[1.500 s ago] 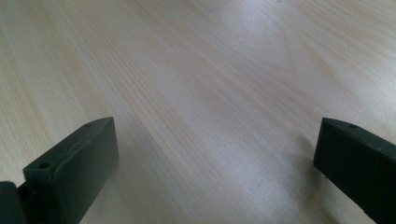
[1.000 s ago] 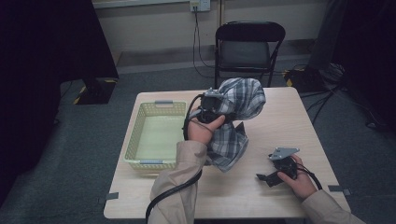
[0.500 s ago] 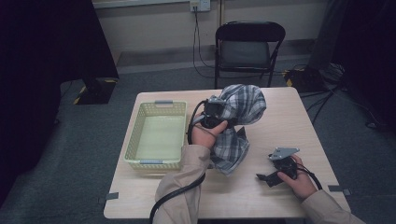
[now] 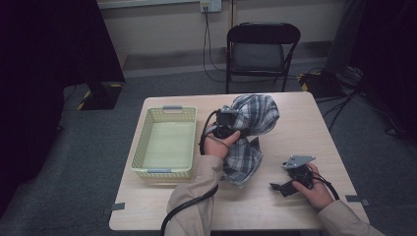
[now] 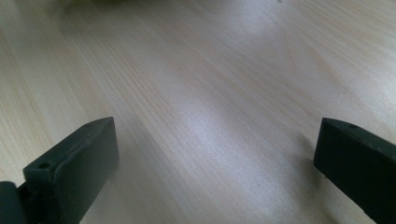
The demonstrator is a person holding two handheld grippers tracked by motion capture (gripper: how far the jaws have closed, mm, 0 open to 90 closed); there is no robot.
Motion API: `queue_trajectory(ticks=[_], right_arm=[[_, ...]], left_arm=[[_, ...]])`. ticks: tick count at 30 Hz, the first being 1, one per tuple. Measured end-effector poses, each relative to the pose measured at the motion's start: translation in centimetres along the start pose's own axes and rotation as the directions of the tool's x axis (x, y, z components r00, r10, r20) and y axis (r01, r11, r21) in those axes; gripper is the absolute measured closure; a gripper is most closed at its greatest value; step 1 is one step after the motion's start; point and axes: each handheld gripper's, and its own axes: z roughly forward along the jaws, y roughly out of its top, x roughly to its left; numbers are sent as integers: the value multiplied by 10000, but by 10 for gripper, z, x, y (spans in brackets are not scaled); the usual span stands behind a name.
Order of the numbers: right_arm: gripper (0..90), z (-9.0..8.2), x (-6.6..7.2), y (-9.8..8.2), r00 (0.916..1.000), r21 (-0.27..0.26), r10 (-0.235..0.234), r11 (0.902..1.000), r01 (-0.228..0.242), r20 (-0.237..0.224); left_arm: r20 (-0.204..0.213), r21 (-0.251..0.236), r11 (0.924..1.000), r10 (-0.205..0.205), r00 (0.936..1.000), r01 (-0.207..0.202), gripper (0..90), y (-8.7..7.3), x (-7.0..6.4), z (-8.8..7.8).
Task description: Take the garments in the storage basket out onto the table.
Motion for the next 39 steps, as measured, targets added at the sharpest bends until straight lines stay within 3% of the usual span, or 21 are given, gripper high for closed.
queue_trajectory(ticks=[2, 22, 39], right_arm=[[0, 0, 0, 0, 10000, -1, 0, 10000, 0, -1], [0, 0, 0, 0, 10000, -3, 2, 10000, -2, 1], [0, 0, 0, 0, 10000, -2, 4, 10000, -4, 0]], left_arm=[[-91, -2, 9999, 128, 9999, -128, 622, -1, 0, 2], [-372, 552, 9977, -372, 9986, 392, 606, -21, 8, 29], [-527, 1342, 9865, -877, 9948, 941, 585, -35, 12, 55]])
